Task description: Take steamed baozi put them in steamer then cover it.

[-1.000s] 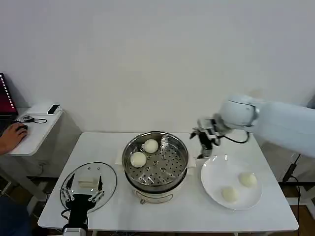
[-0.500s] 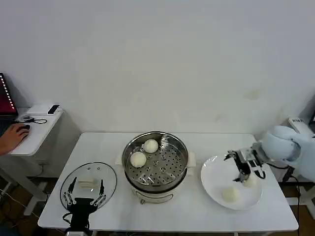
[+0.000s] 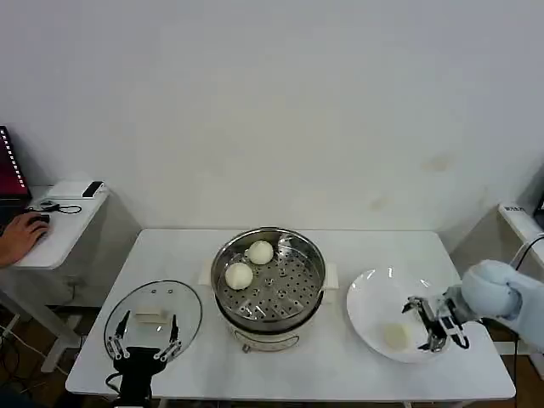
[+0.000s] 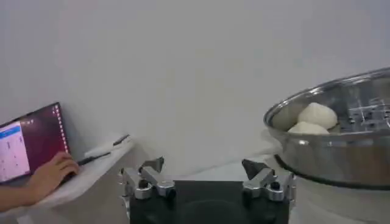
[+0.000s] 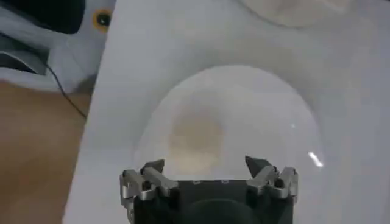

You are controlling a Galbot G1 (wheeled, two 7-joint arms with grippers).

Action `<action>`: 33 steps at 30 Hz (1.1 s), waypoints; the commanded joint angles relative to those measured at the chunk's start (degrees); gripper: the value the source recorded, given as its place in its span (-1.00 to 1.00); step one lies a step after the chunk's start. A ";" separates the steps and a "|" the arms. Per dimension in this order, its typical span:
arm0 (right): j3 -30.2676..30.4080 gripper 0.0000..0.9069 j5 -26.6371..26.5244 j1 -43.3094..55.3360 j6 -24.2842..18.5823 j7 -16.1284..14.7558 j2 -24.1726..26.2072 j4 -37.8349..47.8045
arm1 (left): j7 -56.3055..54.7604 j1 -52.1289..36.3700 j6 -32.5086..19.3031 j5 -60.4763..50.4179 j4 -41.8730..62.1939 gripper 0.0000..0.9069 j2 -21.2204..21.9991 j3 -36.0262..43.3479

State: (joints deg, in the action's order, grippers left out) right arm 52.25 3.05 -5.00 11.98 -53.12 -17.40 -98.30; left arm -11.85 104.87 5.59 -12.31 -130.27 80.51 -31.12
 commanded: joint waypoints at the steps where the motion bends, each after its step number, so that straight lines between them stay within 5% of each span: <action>1: -5.19 1.00 1.85 -7.36 -0.34 0.47 -2.31 2.07 | 0.05 0.10 0.13 -0.04 -0.07 1.00 0.03 -0.08; 13: -3.79 1.00 2.33 -5.44 0.08 0.81 -7.31 7.87 | 0.18 -1.25 0.42 0.13 1.22 1.00 -0.02 -0.70; 28: -1.59 0.40 1.72 -2.90 1.11 -0.84 -8.83 9.27 | 0.27 -2.41 0.48 0.41 1.94 1.00 0.03 -0.82; 33: -1.43 0.40 1.34 -1.71 1.33 -1.77 -8.36 8.85 | 0.25 -2.33 0.48 0.42 1.74 1.00 0.07 -0.69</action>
State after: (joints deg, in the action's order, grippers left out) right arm 50.61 4.35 -7.03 13.05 -54.40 -25.27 -90.09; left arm -11.61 102.55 6.04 -11.89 -128.49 80.58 -31.83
